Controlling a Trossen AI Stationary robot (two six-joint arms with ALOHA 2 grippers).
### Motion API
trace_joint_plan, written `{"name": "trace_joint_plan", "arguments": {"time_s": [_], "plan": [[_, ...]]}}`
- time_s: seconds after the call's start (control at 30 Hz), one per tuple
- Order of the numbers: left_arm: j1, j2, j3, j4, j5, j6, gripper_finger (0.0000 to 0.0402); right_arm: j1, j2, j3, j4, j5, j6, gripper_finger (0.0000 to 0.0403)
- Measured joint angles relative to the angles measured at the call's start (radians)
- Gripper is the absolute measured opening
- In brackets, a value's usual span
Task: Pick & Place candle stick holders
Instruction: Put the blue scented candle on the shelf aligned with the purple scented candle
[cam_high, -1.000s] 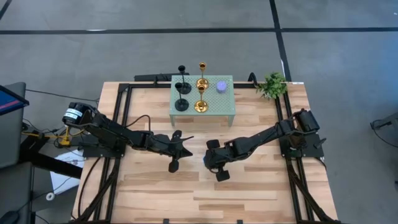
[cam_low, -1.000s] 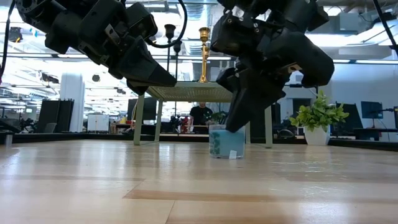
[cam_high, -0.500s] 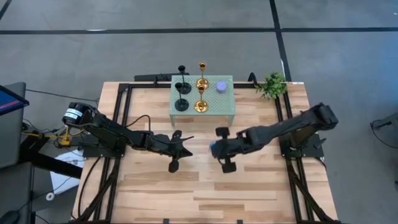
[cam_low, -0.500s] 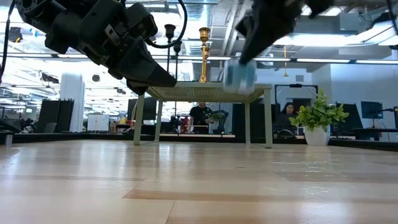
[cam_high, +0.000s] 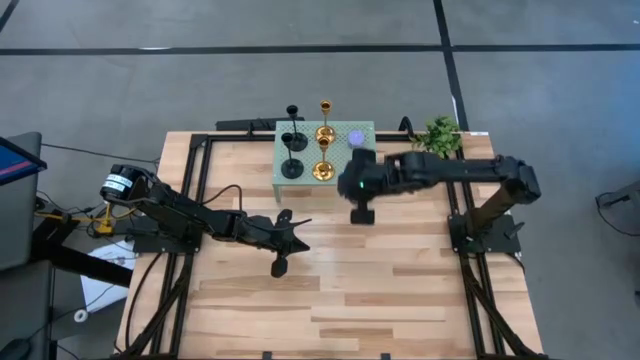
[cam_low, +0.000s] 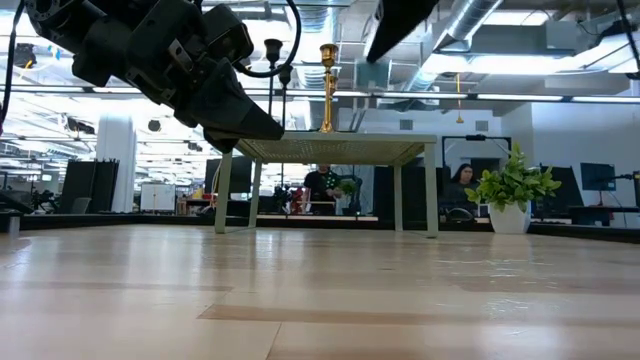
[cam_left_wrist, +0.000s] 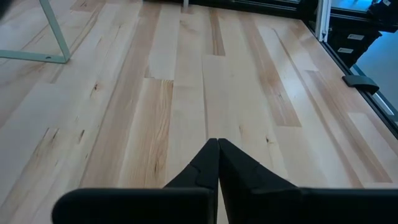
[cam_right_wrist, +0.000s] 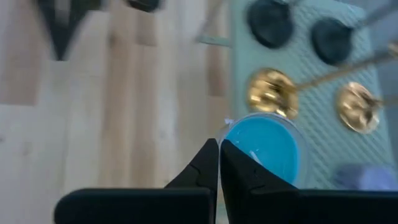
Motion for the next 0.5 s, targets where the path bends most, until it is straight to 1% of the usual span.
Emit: {"name": "trace_joint_plan", "arguments": {"time_s": [0.1,0.23,0.4,0.5], "plan": [[0.0,0.0,0.0,-0.001,0.0,0.0,0.0009,-0.077,0.001,0.0,-0.01,-0.008,-0.014,0.0],[0.0,0.0,0.0,-0.001,0.0,0.0,0.0006,-0.163,0.0,0.0,-0.008,-0.063,-0.023,0.0],[0.0,0.0,0.0,-0.001,0.0,0.0,0.0007,-0.229,0.0,0.0,0.017,-0.145,-0.024,0.0],[0.0,0.0,0.0,-0.001,0.0,0.0,0.0009,-0.247,0.009,0.001,0.021,-0.158,-0.024,0.0]]}}
